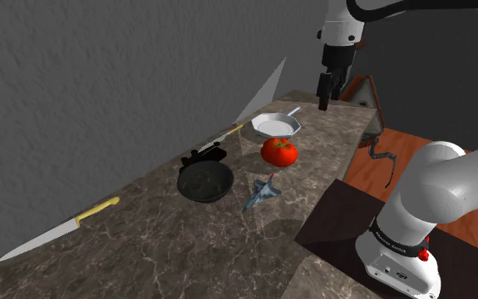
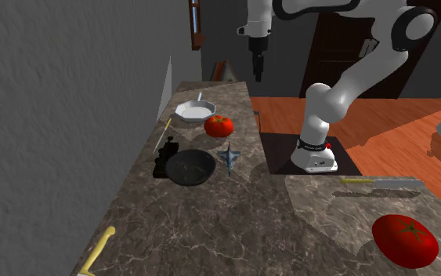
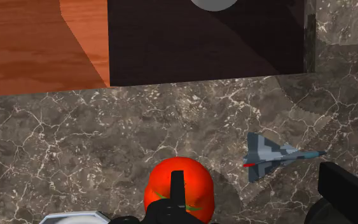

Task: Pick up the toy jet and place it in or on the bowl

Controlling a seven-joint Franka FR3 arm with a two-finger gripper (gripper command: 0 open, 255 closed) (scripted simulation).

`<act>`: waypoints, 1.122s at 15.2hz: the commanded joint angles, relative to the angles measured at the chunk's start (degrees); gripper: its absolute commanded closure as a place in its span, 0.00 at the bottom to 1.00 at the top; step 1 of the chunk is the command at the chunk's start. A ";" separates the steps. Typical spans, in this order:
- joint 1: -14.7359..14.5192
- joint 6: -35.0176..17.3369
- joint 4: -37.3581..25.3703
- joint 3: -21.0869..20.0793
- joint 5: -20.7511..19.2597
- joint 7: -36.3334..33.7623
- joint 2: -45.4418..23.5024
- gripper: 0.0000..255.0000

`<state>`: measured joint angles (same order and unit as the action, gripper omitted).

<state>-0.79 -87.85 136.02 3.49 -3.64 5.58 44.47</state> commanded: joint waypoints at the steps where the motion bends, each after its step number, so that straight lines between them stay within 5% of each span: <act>1: 0.00 0.00 0.00 0.00 0.00 0.00 0.00 0.00; 10: 3.63 -15.32 19.06 -10.62 11.41 -27.33 8.02 0.00; 17: 4.00 -31.82 27.85 -22.76 22.71 -48.91 4.93 0.00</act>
<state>3.13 -116.09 162.47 -17.22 17.20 -39.87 50.72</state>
